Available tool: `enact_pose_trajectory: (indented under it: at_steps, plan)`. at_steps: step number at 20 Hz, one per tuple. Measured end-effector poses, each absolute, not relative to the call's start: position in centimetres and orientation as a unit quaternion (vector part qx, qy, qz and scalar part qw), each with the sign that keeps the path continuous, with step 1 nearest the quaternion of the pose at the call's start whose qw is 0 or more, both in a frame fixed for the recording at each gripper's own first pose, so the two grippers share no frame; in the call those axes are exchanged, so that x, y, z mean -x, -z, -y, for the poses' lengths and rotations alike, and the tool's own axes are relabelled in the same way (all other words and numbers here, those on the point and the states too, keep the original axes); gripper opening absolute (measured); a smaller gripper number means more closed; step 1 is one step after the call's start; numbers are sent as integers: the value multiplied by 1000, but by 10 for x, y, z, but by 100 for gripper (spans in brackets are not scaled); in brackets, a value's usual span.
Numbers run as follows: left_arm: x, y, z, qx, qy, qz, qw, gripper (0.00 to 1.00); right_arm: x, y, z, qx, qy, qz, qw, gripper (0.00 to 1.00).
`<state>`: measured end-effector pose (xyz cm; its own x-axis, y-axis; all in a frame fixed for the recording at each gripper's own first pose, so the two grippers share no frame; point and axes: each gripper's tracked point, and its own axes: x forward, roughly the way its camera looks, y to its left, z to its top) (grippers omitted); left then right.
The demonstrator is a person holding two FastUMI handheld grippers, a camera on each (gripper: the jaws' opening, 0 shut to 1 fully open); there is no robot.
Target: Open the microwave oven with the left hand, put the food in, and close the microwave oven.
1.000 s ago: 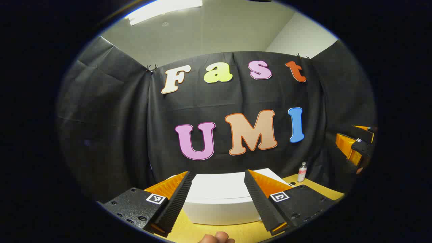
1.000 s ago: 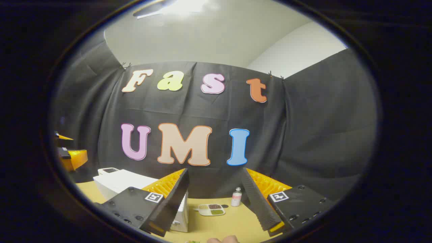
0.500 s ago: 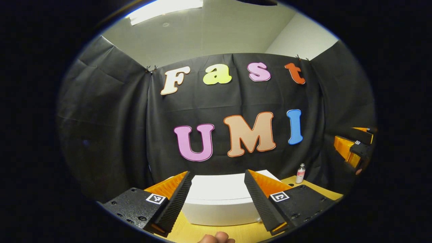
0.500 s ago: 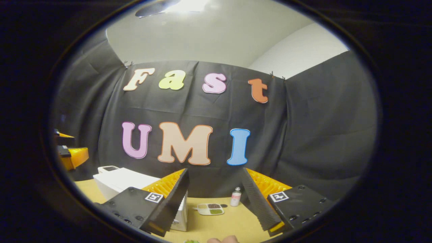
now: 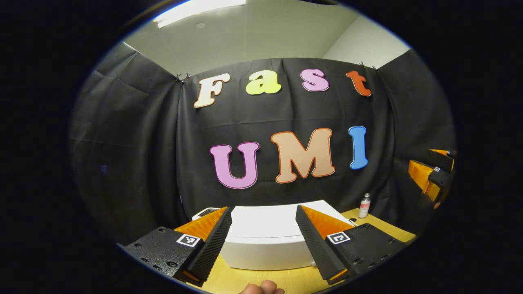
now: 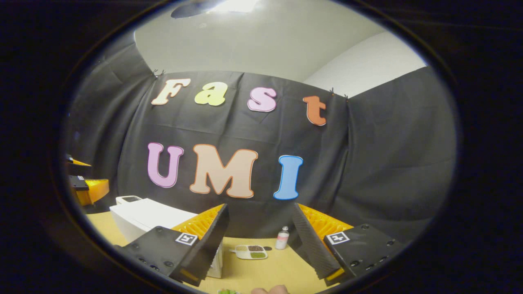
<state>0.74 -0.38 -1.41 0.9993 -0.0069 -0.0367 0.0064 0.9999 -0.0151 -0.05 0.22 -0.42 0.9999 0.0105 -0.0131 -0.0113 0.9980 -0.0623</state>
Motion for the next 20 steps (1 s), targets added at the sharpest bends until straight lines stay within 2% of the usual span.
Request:
enact_pose_trajectory:
  at_steps: [5, 6, 8, 9, 11, 20]
  plan:
    - [-13, 24, 8, 6, -4, -27, 1000, 96, -6, 3, 0, 22, -10, -6, 1000, 96]
    - [-14, 27, 10, 7, -5, -30, 1000, 100, -8, 2, 2, 18, -10, -4, 1000, 96]
    - [-16, 34, 16, 10, -4, -36, 999, 96, -10, 2, 7, 19, -9, -1, 1000, 96]
    - [-18, 40, 20, 10, -2, -40, 999, 100, -12, 2, 8, 21, -8, 0, 1000, 96]
    - [-21, 55, 32, 5, 5, -51, 999, 97, -14, 3, 10, 24, -11, -3, 1000, 96]
    - [-30, 147, 111, 12, 64, -114, 991, 97, -14, 8, 35, 42, -14, -3, 999, 96]
